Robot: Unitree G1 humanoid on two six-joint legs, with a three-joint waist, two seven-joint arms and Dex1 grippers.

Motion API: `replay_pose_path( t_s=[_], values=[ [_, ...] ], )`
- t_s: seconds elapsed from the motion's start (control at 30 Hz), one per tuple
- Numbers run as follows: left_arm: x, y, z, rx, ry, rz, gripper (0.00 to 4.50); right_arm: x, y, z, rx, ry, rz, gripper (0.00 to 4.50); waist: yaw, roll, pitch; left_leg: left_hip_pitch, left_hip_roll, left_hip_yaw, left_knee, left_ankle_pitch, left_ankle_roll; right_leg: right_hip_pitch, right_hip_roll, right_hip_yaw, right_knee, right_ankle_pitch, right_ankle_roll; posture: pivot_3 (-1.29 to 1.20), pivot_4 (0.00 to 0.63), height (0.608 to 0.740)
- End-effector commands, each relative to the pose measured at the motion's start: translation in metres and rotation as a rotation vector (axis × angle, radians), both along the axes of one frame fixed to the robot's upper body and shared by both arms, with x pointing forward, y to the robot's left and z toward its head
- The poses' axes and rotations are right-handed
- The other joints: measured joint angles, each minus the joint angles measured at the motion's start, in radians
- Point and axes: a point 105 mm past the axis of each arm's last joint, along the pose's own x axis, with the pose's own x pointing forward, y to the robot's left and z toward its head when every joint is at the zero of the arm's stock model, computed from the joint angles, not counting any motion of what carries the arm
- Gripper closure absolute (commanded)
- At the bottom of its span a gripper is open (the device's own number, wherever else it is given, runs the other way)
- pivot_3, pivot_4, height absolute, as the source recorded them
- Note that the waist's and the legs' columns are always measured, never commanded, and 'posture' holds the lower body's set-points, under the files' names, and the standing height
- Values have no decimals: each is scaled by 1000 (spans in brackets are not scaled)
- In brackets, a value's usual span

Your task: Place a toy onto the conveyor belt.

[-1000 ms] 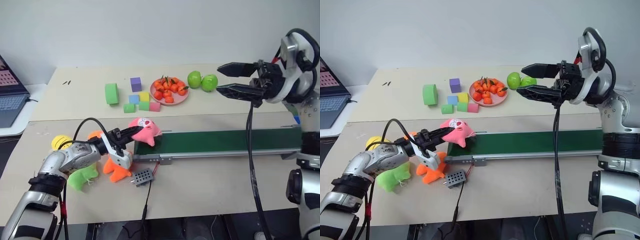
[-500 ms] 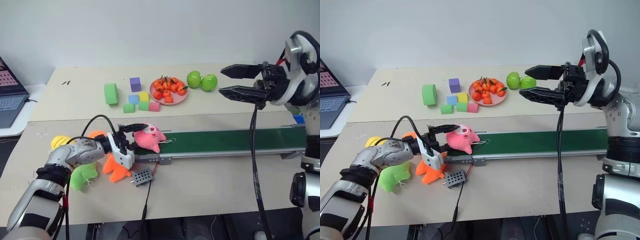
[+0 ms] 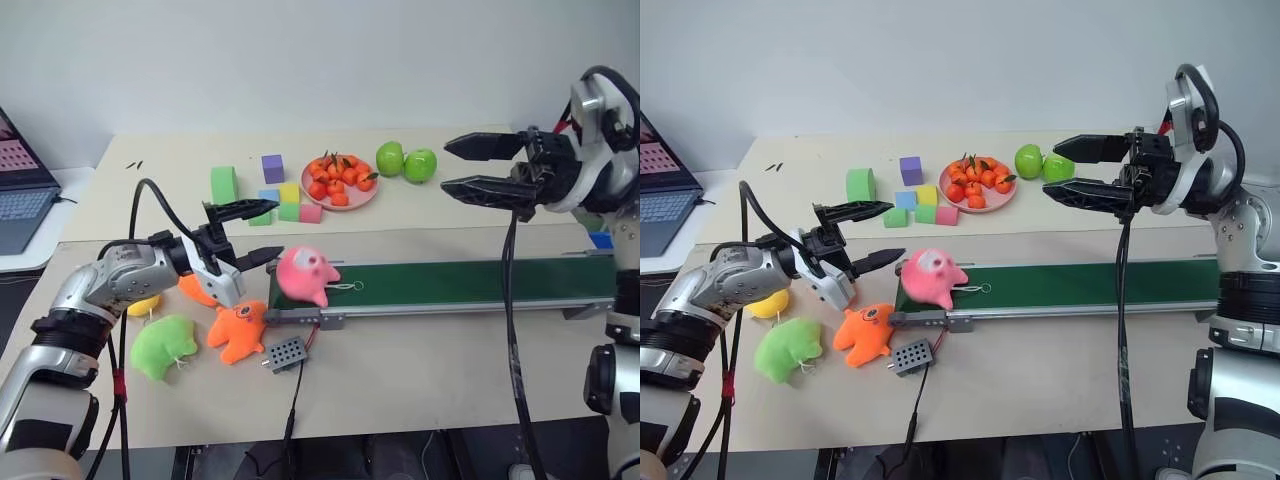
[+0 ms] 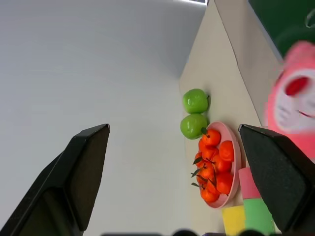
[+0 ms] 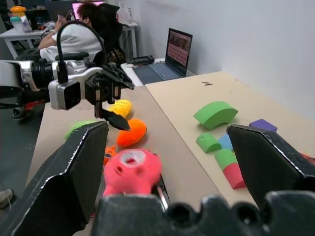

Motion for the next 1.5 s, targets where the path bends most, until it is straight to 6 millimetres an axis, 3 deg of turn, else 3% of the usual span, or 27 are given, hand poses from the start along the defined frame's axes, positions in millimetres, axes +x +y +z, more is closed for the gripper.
replay_pose_path(
  t_s=[0.03,0.13,0.2,0.27,0.33,0.5,0.67,1.0,1.33,1.5],
  values=[
    [0,9,27,-53,-37,31,34,-4,-2,13,-31,-68,6,0,0,0,0,0,0,0,0,0,0,0,0,0,0,0,0,0,150,740],
    [5,5,45,-151,133,47,34,-3,-7,2,-120,-60,-20,0,-1,0,0,0,0,0,0,0,0,0,0,0,0,0,0,0,150,740],
    [16,5,38,-212,472,95,34,-3,-12,-5,-181,-52,-36,0,-3,0,0,-1,0,0,1,0,1,-1,0,0,0,0,0,0,150,740],
    [12,4,26,-209,777,100,34,-4,-15,-10,-228,-50,-45,0,-4,0,0,-2,0,0,2,-1,1,-1,0,0,1,0,0,0,150,740],
    [6,3,32,-263,967,82,34,-4,-18,-15,-278,-44,-54,0,-9,0,0,-2,0,0,3,-1,2,-1,0,0,2,0,0,0,150,740],
    [-21,7,35,-229,1330,65,34,-4,-25,-24,-373,-39,-76,0,-29,0,0,-2,0,0,4,-1,2,-1,1,0,2,0,1,0,150,740],
    [-29,20,37,-113,1357,169,34,-7,-30,-29,-427,-32,-87,0,-36,0,0,0,1,0,2,-1,2,0,1,0,2,0,1,0,150,740],
    [-33,-20,71,-223,1375,7,34,-11,-25,-20,-439,-41,-102,0,-20,0,1,-1,0,0,3,-1,2,1,1,0,0,0,1,0,150,740],
    [-11,-13,61,-240,1217,154,34,-12,-17,-13,-416,-48,-116,0,-23,0,1,-1,1,0,3,-1,1,0,1,1,0,0,0,0,150,740],
    [-7,-15,67,-267,1163,148,34,-9,-18,-15,-403,-55,-125,0,-18,0,1,-1,0,0,3,-1,1,0,1,1,0,0,0,0,150,740]
  ],
)
